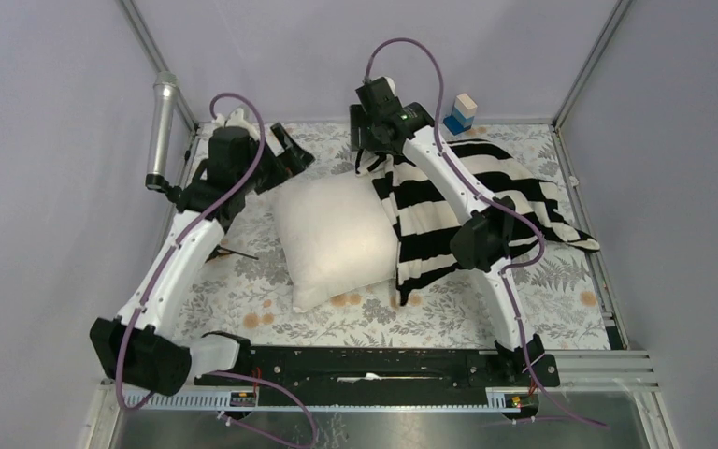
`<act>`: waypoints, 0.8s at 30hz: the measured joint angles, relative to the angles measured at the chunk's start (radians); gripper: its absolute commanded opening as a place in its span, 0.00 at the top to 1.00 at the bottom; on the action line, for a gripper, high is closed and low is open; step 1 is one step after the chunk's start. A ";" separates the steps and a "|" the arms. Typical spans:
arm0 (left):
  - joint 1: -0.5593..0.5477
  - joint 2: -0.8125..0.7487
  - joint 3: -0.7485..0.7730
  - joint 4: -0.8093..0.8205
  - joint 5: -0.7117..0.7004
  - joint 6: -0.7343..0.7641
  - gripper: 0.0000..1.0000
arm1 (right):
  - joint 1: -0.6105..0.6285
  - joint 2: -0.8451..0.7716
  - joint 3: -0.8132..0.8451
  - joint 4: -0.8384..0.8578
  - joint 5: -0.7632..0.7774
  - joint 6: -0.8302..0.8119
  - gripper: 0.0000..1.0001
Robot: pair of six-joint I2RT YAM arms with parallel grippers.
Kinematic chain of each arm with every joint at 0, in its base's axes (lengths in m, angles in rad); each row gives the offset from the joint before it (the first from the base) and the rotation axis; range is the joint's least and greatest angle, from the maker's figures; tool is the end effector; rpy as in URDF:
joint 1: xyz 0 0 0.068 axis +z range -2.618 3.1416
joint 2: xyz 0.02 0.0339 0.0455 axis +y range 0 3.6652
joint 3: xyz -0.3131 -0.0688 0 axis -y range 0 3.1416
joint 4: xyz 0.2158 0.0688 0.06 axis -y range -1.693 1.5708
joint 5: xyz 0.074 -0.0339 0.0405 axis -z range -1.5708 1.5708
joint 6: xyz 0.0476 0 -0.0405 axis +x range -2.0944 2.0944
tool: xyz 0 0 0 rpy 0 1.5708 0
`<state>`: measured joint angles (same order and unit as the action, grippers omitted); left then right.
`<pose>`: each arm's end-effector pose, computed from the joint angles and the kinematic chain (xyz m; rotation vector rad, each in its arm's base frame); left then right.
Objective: Put the pillow into the pillowcase
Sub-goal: Stuff the pillow into the pillowcase.
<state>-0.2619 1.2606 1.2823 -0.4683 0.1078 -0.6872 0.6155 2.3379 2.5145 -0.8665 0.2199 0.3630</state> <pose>0.2385 -0.0692 0.4239 -0.3711 2.0547 -0.7007 0.4405 0.2987 0.3592 -0.1674 2.2497 0.2795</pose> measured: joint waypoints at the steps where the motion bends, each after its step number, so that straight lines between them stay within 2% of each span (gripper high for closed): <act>1: 0.000 -0.036 -0.050 -0.003 -0.007 0.007 0.01 | 0.005 -0.008 0.009 0.005 0.006 -0.006 0.03; 5: -0.002 -0.126 -0.281 -0.006 0.005 0.002 0.01 | 0.045 -0.092 -0.027 -0.007 0.084 -0.027 0.00; 7: -0.003 -0.139 -0.390 -0.004 0.026 -0.016 0.01 | 0.087 -0.183 -0.123 -0.008 0.150 -0.034 0.00; 9: -0.003 -0.147 -0.476 0.024 0.064 -0.048 0.01 | 0.143 -0.300 -0.267 -0.002 0.208 -0.029 0.00; 12: -0.002 -0.155 -0.550 0.111 0.130 -0.105 0.03 | 0.240 -0.513 -0.568 0.026 0.279 -0.008 0.00; 15: 0.000 -0.155 -0.598 0.209 0.167 -0.161 0.11 | 0.304 -0.685 -0.834 0.053 0.303 0.034 0.00; 18: 0.002 -0.152 -0.632 0.268 0.176 -0.208 0.29 | 0.306 -0.777 -1.006 0.064 0.323 0.077 0.03; 20: 0.002 -0.145 -0.640 0.294 0.178 -0.232 0.45 | 0.298 -0.793 -1.075 0.077 0.331 0.095 0.16; 21: 0.002 -0.140 -0.642 0.306 0.180 -0.241 0.55 | 0.297 -0.793 -1.098 0.090 0.331 0.100 0.30; 22: 0.002 -0.135 -0.644 0.317 0.181 -0.251 0.68 | 0.295 -0.789 -1.115 0.100 0.330 0.105 0.46; 23: 0.002 -0.129 -0.644 0.328 0.184 -0.258 0.82 | 0.295 -0.782 -1.119 0.101 0.332 0.106 0.71; 24: 0.002 -0.122 -0.644 0.338 0.187 -0.267 0.96 | 0.294 -0.772 -1.117 0.105 0.340 0.114 0.90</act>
<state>-0.2600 1.1381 0.6384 -0.1299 0.2951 -0.9546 0.9096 1.5654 1.3979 -0.7616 0.5598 0.4767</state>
